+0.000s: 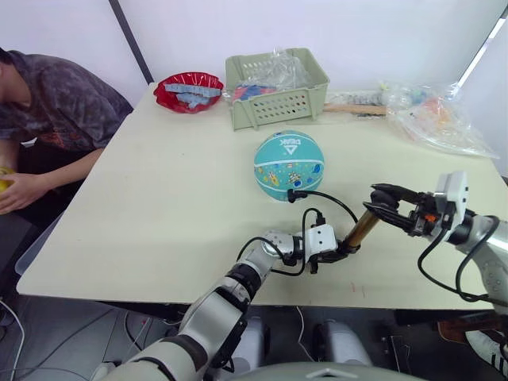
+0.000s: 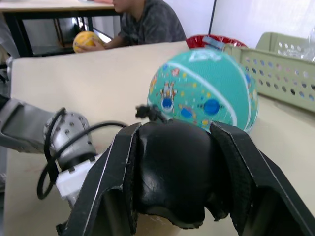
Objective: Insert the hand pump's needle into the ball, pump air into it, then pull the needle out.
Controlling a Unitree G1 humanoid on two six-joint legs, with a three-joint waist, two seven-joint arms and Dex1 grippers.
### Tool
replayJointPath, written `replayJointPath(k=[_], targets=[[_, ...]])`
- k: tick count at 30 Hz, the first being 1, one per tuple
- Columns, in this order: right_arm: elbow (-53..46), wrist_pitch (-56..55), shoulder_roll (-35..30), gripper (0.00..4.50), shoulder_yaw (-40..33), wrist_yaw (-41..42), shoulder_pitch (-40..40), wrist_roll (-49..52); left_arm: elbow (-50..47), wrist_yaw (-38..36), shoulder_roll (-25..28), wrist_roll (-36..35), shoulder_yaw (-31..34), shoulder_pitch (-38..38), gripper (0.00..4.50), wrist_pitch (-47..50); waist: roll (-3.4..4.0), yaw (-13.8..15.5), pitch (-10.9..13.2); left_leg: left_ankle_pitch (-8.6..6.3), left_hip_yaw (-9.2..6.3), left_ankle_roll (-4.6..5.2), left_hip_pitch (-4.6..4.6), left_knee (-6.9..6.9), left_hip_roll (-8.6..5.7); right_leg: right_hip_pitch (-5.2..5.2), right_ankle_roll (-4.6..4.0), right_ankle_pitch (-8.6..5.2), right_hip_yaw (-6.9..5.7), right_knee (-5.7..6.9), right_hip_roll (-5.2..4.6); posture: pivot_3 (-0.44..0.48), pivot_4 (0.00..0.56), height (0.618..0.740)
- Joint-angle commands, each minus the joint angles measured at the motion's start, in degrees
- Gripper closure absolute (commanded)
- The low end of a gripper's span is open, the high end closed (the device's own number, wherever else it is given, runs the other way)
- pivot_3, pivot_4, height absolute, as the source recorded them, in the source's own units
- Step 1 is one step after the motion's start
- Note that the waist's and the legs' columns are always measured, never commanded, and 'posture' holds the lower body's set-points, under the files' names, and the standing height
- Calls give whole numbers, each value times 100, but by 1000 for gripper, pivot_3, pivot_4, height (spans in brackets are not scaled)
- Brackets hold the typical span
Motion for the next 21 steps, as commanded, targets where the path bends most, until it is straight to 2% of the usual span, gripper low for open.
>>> replayJointPath(k=[1,8,14,21], targets=[[161,-89,64,2872,197,-200,223,-427,494,2,168,416,-267,290,3495,342,5,-5,-7,0,1,0,0,0,0,1,0,0,0,0,0,0,150,740],[-289,125,30,2872,-43,-252,259,33,493,1,176,426,-287,331,3495,331,-3,-4,-24,0,-1,0,4,0,1,1,9,-5,0,1,2,0,150,740],[-785,1080,-548,2872,-785,-239,-375,1135,495,-17,173,442,-302,325,3495,316,27,2,1,0,0,0,-5,1,-1,-2,-4,2,1,0,-2,0,150,740],[-812,1875,-1316,2872,-1399,-84,-1092,1884,489,-28,148,438,-298,317,3495,326,31,10,23,0,-2,0,-14,0,-3,-5,-4,2,-2,-3,-5,0,150,740]])
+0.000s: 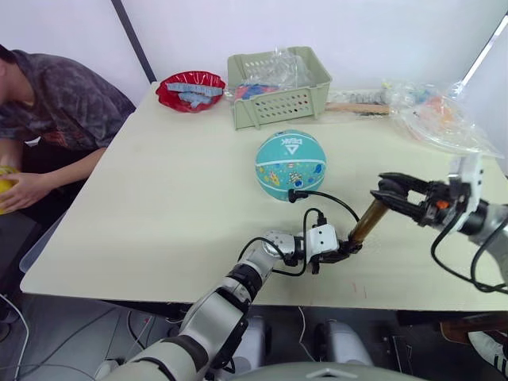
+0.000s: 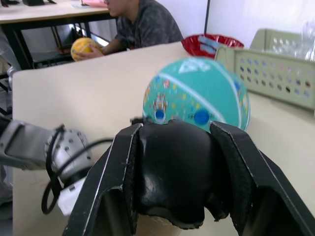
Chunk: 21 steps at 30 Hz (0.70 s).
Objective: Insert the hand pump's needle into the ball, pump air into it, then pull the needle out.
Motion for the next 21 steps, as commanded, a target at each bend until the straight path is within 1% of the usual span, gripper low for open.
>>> replayJointPath(k=[1,6,13,18,21], targets=[[-218,257,-416,2872,-691,118,-492,578,510,-23,185,443,-300,315,3495,328,4,-1,9,0,0,0,0,0,0,1,1,0,0,0,0,0,150,740],[-111,619,-760,2872,-988,42,-1007,957,515,-29,181,440,-295,298,3495,334,1,4,13,0,0,0,-1,0,-1,1,1,0,-1,-1,-2,0,150,740],[-80,1035,-1020,2872,-1248,-45,-1338,1360,521,-32,182,443,-297,291,3495,325,5,4,20,0,2,0,-1,1,0,0,1,1,0,-1,-4,0,150,740],[-69,1152,-1042,2872,-1381,-116,-1338,1431,516,-36,186,455,-312,312,3495,302,6,5,21,0,2,0,-8,1,0,-5,0,1,0,-2,-6,0,150,740],[-131,1075,-987,2872,-1249,-22,-1093,1202,523,-40,195,462,-317,313,3495,291,6,7,22,0,2,0,-9,1,0,-6,0,2,0,-2,-6,0,150,740]])
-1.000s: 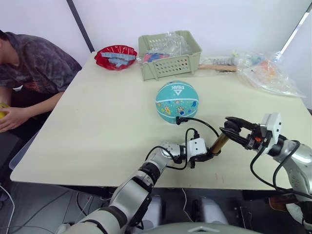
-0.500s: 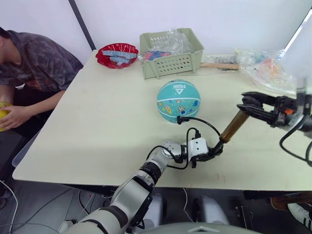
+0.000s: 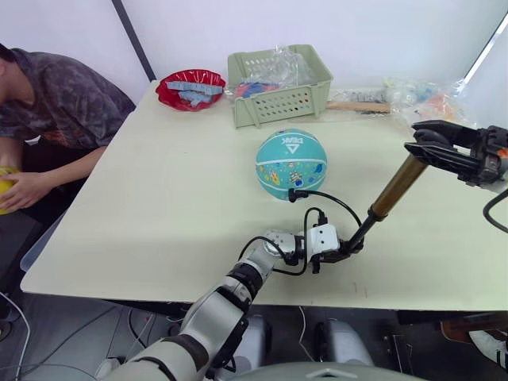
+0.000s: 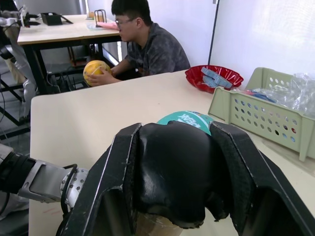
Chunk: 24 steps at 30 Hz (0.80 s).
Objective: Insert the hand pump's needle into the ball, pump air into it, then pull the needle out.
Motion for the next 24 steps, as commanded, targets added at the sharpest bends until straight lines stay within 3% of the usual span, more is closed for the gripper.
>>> replayJointPath(k=[1,11,24], targets=[[-174,-267,7,2872,-407,23,91,-91,531,-25,207,465,-319,336,3495,297,0,2,0,0,-1,0,0,0,0,0,0,0,-1,0,0,0,150,740],[51,-1615,760,2872,720,352,1362,-1582,523,-14,227,468,-320,326,3495,306,-34,-13,-26,0,-1,0,16,-1,3,11,15,-9,-1,1,7,0,150,740],[416,-2396,1824,2872,1609,210,1814,-2305,506,-1,232,457,-313,336,3495,322,-50,-18,-49,0,-3,0,20,-4,4,12,4,-4,0,2,11,0,150,740]])
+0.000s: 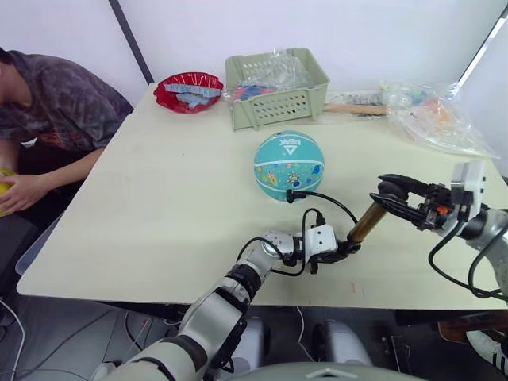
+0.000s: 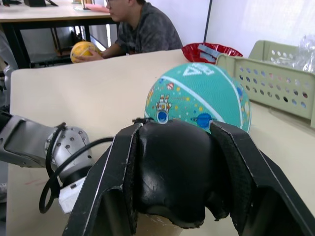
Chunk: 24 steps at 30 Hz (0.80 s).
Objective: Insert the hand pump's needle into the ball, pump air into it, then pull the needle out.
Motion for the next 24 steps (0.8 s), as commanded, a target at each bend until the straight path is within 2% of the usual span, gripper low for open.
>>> replayJointPath(k=[1,5,11,19,24], targets=[[329,-199,202,2872,455,77,251,-426,505,-22,172,441,-296,292,3495,324,-3,-1,-6,0,0,0,1,0,0,0,0,0,0,0,1,0,150,740],[373,-410,292,2872,484,102,321,-556,506,-17,169,438,-293,288,3495,330,4,-2,-11,0,-1,0,1,0,0,0,0,0,0,0,2,0,150,740],[135,-268,175,2872,184,198,213,-179,509,-22,174,441,-297,301,3495,320,9,-1,-13,0,0,0,1,-1,0,0,0,-1,1,0,2,0,150,740],[-296,816,-508,2872,-867,99,-602,1183,527,-63,177,452,-312,307,3495,297,44,5,18,0,-1,0,-10,0,-3,-5,-5,3,1,-1,-2,0,150,740],[-240,1265,-967,2872,-1277,203,-899,1577,536,-56,177,463,-319,308,3495,294,39,14,33,0,-1,0,-12,1,-4,-5,-5,3,0,-1,-4,0,150,740]])
